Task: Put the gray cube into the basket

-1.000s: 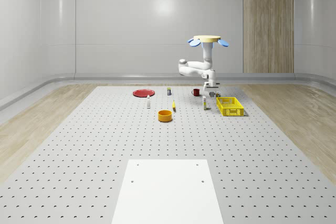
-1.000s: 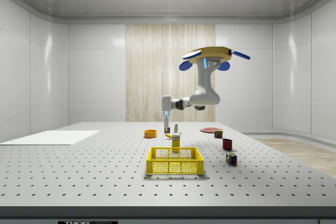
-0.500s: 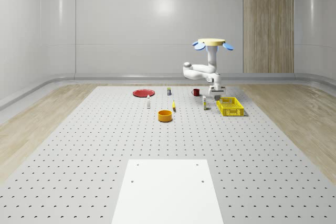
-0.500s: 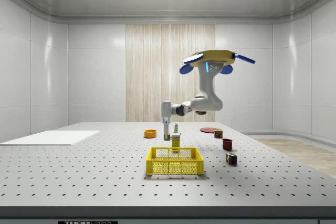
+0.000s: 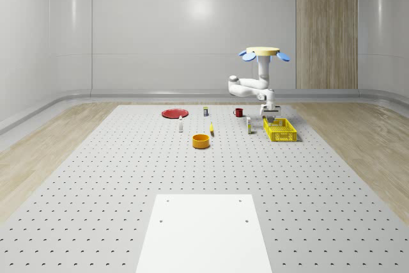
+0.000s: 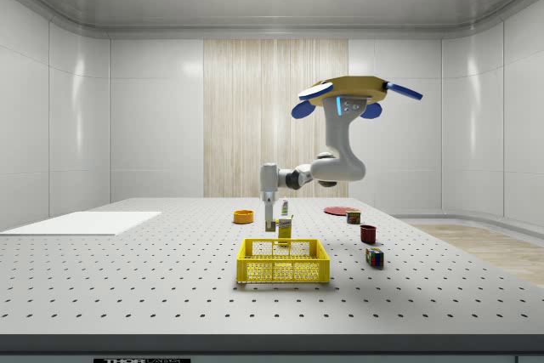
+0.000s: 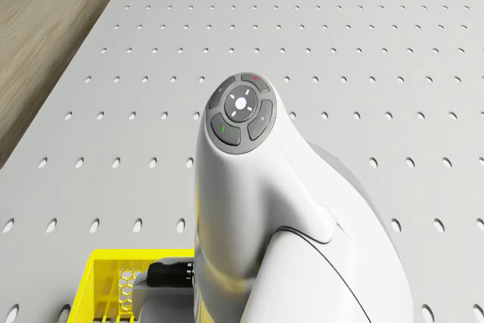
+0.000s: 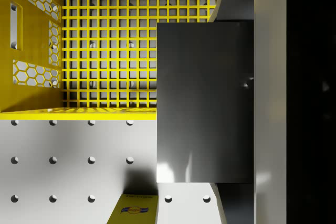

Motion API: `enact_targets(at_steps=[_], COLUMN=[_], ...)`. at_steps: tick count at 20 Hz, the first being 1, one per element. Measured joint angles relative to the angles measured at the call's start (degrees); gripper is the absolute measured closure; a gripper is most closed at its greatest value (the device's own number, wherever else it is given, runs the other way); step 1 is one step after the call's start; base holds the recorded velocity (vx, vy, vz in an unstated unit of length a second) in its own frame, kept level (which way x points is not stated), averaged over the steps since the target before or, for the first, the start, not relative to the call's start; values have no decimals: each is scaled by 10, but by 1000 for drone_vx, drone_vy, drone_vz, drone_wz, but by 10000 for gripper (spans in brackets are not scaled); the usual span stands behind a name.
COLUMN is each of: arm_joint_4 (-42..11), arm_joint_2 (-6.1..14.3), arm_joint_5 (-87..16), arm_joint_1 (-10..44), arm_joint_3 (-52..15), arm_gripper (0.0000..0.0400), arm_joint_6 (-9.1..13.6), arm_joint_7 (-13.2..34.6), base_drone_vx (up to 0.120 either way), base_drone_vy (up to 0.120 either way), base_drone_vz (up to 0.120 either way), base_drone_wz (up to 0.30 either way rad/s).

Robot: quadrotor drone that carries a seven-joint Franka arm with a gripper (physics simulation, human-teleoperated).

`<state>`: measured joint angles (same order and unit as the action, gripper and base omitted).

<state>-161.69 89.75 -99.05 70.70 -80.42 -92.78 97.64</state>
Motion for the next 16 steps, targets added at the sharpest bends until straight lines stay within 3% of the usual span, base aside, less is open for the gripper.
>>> enact_targets(at_steps=[4, 9, 16], arm_joint_4=[0, 0, 0], arm_joint_2=[2, 3, 5], arm_joint_5=[1, 1, 2], arm_joint_1=[0, 1, 1], arm_joint_3=[0, 0, 0], arm_gripper=[150, 150, 150], arm_joint_6=[-1, -3, -5], arm_joint_7=[0, 0, 1], base_drone_vx=[0, 0, 0], base_drone_vy=[120, 120, 114], base_drone_vz=[-40, -120, 0], base_drone_wz=[0, 0, 0])
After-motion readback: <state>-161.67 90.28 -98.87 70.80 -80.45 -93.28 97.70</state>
